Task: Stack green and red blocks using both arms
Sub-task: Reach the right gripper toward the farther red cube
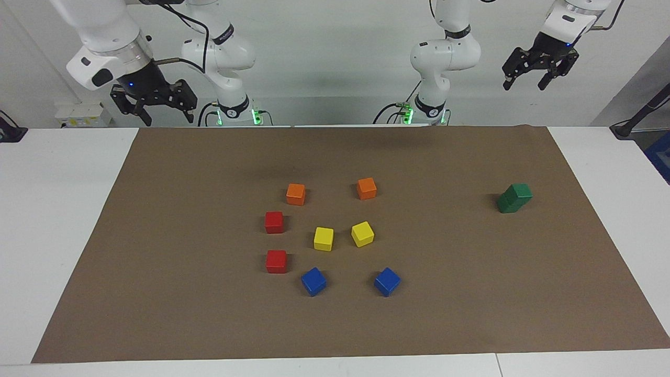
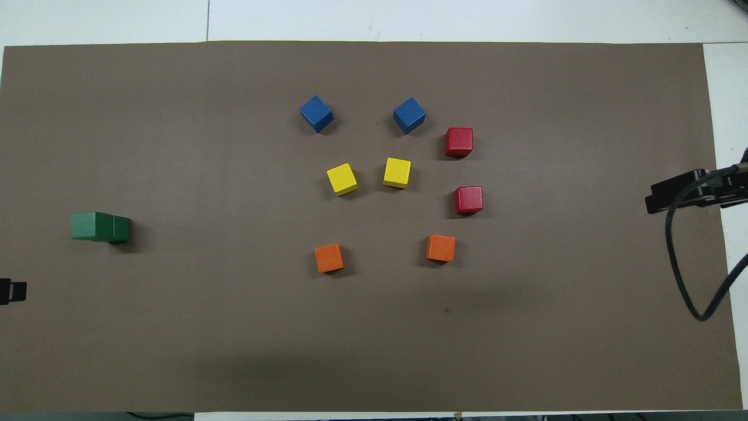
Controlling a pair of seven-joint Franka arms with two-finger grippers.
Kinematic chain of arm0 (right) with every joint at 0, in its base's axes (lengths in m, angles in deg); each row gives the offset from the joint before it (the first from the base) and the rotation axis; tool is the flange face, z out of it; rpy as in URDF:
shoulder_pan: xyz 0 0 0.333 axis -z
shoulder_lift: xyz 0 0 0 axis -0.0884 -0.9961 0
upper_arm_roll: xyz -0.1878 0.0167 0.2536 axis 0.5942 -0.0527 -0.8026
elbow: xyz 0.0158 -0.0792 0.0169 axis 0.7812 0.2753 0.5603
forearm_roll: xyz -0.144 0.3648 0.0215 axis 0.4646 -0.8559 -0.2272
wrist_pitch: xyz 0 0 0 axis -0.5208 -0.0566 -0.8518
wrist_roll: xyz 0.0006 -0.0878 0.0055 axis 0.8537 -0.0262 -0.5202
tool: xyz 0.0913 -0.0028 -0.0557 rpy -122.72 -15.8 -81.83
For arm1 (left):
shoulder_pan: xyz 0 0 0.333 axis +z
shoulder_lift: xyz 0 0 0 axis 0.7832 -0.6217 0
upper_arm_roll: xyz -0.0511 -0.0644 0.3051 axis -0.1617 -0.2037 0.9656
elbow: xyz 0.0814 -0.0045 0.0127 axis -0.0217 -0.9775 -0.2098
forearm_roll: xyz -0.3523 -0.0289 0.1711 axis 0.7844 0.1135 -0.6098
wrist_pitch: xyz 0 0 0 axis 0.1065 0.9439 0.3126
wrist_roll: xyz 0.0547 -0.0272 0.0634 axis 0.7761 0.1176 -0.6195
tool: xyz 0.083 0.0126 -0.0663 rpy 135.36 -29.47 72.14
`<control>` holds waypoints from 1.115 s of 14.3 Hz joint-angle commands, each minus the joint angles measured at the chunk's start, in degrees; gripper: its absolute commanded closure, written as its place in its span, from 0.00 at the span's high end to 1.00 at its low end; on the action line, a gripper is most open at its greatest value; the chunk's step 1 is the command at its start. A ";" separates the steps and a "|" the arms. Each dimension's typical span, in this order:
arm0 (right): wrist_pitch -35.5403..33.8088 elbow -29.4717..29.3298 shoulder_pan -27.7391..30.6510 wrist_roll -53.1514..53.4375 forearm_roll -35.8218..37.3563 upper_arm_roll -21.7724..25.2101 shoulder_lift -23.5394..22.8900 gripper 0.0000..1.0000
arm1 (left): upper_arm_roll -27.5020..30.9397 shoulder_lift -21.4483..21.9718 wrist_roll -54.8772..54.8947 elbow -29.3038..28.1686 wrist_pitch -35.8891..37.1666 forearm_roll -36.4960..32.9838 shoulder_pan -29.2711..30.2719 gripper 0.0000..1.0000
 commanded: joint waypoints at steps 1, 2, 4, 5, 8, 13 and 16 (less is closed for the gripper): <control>0.30 1.21 -0.02 -0.27 -0.97 -0.11 0.82 1.00 | -0.30 1.09 -0.50 -0.48 0.61 -0.58 0.25 1.00; 0.21 1.21 -0.11 -0.53 -1.05 -0.20 0.82 1.00 | -0.30 1.09 -0.50 -0.48 0.61 -0.58 0.25 1.00; 2.92 0.34 -1.51 -0.27 -1.14 -1.07 0.74 1.00 | -0.30 1.09 -0.50 -0.48 0.61 -0.58 0.25 1.00; 7.37 0.33 -2.47 -0.10 -1.49 -2.04 0.82 1.00 | -0.30 1.09 -0.50 -0.48 0.61 -0.58 0.25 1.00; 13.21 0.33 -2.75 1.04 -2.11 -5.37 1.44 1.00 | -0.30 1.09 -0.50 -0.48 0.52 -0.58 0.25 1.00; 16.64 0.33 -2.75 9.92 -6.32 -6.44 3.54 1.00 | -0.30 1.09 -0.50 -0.48 0.52 -0.58 0.25 1.00; 18.58 0.33 -3.53 10.10 -6.85 -7.31 3.90 1.00 | -0.30 1.09 -0.50 -0.48 0.52 -0.58 0.25 1.00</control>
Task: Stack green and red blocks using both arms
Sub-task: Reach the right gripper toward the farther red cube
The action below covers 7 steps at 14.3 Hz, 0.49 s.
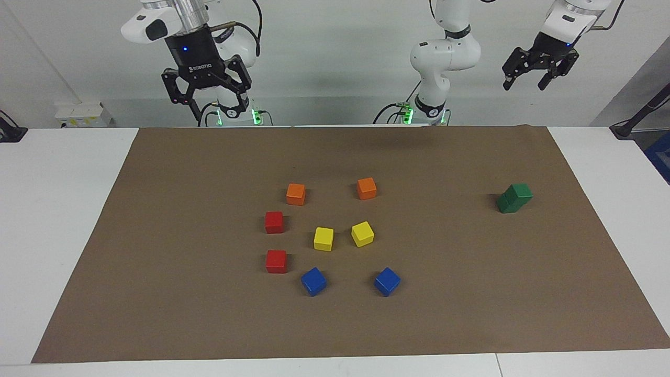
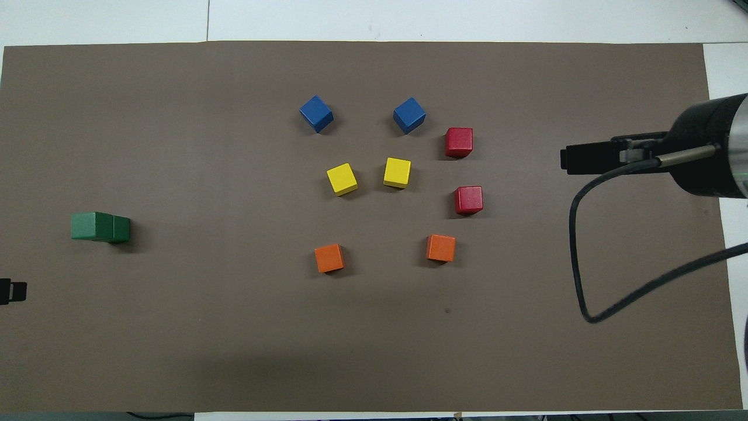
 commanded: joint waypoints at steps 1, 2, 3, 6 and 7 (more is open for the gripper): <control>1.06 0.60 -0.14 2.05 -2.41 -0.83 0.90 1.00 | -0.22 1.09 -0.50 -0.48 0.61 -0.58 0.25 1.00; 0.71 0.86 0.21 2.24 -3.55 -0.74 0.99 1.00 | -0.30 1.09 -0.41 -0.48 0.61 -0.58 0.25 1.00; 0.53 1.47 0.47 1.89 -3.82 -0.65 1.42 1.00 | -0.30 1.09 -0.50 -0.48 0.61 -0.58 0.25 1.00; 2.37 5.33 0.65 3.46 -3.82 -0.39 3.00 1.00 | -0.30 1.09 -0.41 -0.48 0.61 -0.58 0.25 1.00; 6.12 7.96 0.65 5.29 -3.73 -0.39 3.71 1.00 | -0.22 1.09 -0.50 -0.48 0.61 -0.58 0.25 1.00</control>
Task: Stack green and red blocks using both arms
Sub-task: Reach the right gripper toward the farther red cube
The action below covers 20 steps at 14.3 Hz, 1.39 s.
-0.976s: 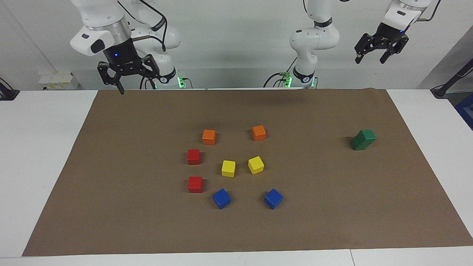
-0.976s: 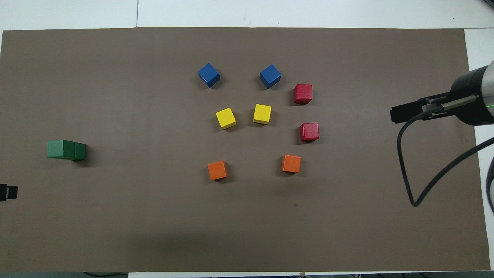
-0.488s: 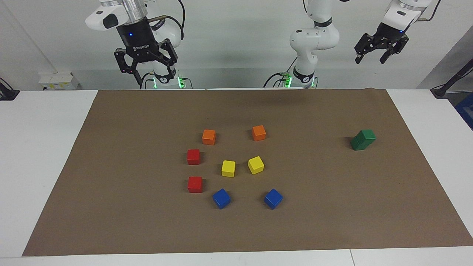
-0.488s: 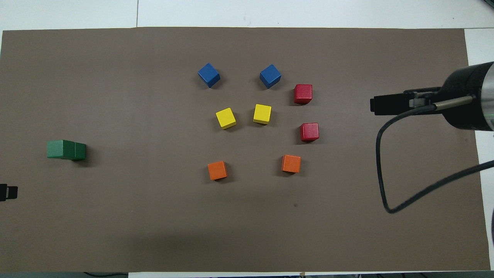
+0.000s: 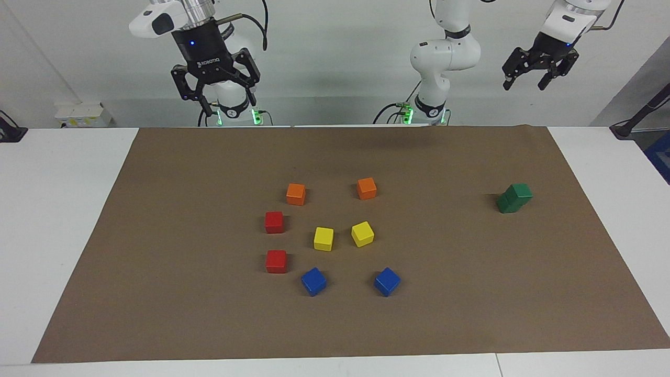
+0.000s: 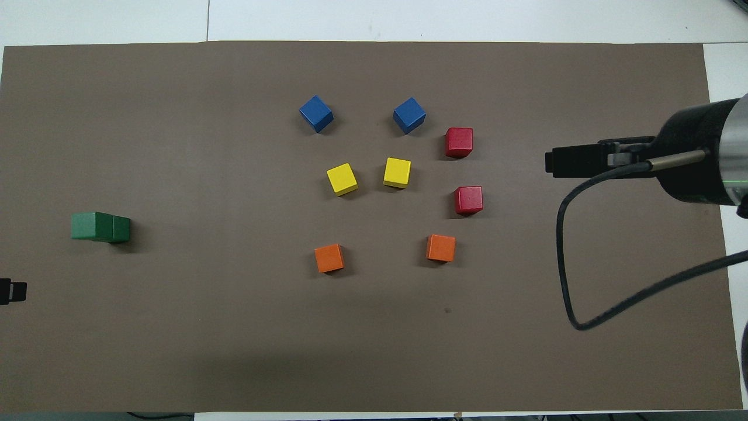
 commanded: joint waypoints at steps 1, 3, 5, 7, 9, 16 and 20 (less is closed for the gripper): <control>9.10 9.12 0.89 4.01 -1.28 0.10 3.87 1.00 | -0.30 1.09 -0.50 -0.48 0.61 -0.58 0.25 1.00; 10.63 11.25 0.98 2.80 -1.28 0.01 4.57 1.00 | -0.30 1.09 -0.41 -0.48 0.61 -0.58 0.25 1.00; 10.19 11.08 0.54 2.88 -1.37 -0.08 4.58 1.00 | -0.30 1.09 -0.50 -0.48 0.61 -0.58 0.25 1.00; 8.97 10.90 0.28 3.23 -1.54 -0.16 4.58 1.00 | -0.30 1.09 -0.50 -0.48 0.61 -0.58 0.25 1.00; 4.94 9.33 0.27 5.07 -1.72 -0.34 4.40 1.00 | -0.30 1.09 -0.50 -0.48 0.61 -0.58 0.25 1.00; 1.48 9.14 1.06 -3.77 -4.63 0.10 4.32 0.97 | -0.30 1.09 -0.50 -0.48 0.61 -0.58 0.25 1.00; 4.63 10.20 0.72 -8.72 1.18 0.10 -0.68 0.99 | -0.30 1.09 -0.50 -0.48 0.61 -0.58 0.25 1.00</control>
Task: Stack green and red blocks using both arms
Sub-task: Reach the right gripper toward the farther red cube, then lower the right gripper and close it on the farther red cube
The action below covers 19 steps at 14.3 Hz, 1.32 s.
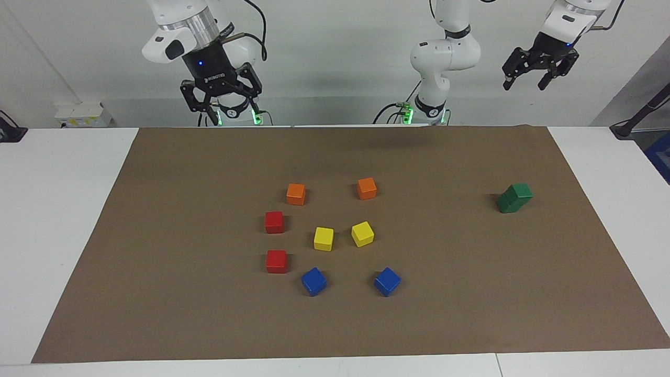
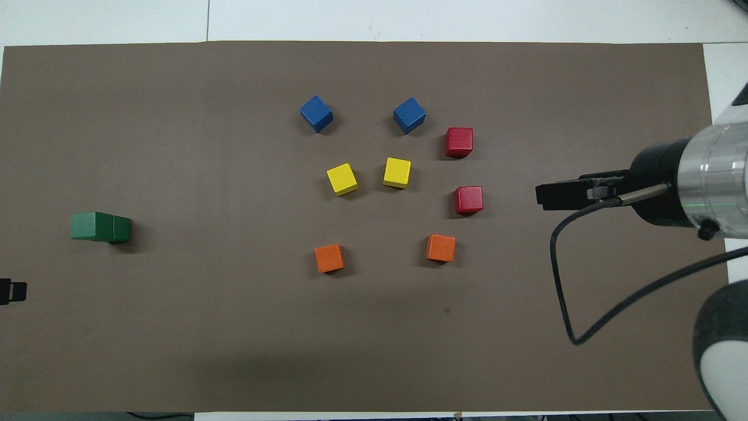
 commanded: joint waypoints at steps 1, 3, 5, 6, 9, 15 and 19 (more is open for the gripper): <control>4.42 0.56 0.29 -0.85 2.36 -0.36 -5.37 0.99 | -0.30 1.09 -0.50 -0.48 0.61 -0.58 0.25 1.00; 7.50 0.22 -0.23 0.04 7.96 -0.62 -9.85 0.98 | -0.30 1.09 -0.50 -0.48 0.61 -0.58 0.25 1.00; 11.18 -0.57 -1.02 1.70 9.83 -0.79 -13.46 0.97 | -0.30 1.09 -0.50 -0.40 0.61 -0.58 0.25 1.00; 12.42 -1.53 -1.46 2.23 10.53 -0.79 -15.48 0.97 | -0.30 1.09 -0.50 -0.39 0.61 -0.58 0.25 1.00; 13.39 -5.67 -3.12 3.20 14.66 -0.71 -22.60 0.97 | -0.30 1.09 -0.50 -0.39 0.61 -0.58 0.25 1.00; 21.12 -5.85 -4.19 6.89 17.74 -0.79 -31.21 0.97 | -0.30 1.09 -0.41 -0.39 0.61 -0.58 0.25 1.00; 25.08 -6.82 -4.45 7.42 17.48 -0.79 -35.97 0.97 | -0.30 1.18 -0.50 -0.39 0.61 -0.58 0.25 1.00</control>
